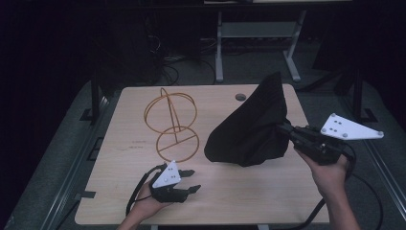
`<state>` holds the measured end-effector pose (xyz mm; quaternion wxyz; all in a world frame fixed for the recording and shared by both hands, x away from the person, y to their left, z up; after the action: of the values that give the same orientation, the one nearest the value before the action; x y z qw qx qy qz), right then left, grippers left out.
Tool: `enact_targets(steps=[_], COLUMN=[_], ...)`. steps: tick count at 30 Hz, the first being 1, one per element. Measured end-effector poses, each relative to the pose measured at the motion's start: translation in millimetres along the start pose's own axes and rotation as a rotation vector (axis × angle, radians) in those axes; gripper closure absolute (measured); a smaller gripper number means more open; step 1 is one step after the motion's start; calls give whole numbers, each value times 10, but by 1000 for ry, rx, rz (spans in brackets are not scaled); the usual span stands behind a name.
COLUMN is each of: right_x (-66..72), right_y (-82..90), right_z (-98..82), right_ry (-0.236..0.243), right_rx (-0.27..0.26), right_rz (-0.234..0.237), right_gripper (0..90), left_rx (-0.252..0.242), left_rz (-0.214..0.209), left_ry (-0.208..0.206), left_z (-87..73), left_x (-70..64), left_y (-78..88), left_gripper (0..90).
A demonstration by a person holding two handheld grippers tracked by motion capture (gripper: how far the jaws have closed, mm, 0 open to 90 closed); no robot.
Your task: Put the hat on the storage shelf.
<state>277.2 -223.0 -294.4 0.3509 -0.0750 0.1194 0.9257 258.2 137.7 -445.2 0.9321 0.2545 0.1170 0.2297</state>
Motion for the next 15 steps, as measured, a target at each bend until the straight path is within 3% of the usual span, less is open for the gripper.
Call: enact_targets(steps=[15], right_x=[25], right_y=[-296], right_z=[330], right_ry=[6], right_rx=[3], right_rz=[65], right_gripper=[897], left_rx=[8], left_rz=[3], left_ry=[1], left_z=[-55], left_x=[47], left_y=[20], left_gripper=[466])
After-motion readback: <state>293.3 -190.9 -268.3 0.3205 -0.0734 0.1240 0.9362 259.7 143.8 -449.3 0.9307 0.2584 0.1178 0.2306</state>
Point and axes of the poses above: each handheld gripper's, and its own axes: y roughly backward along the jaws, z roughly out of its top, x roughly to its left, the point moved 3 cm from there along -y, roughly forward along the jaws, and after that the axes turned 11 degrees about y, right-handed, at the moved point
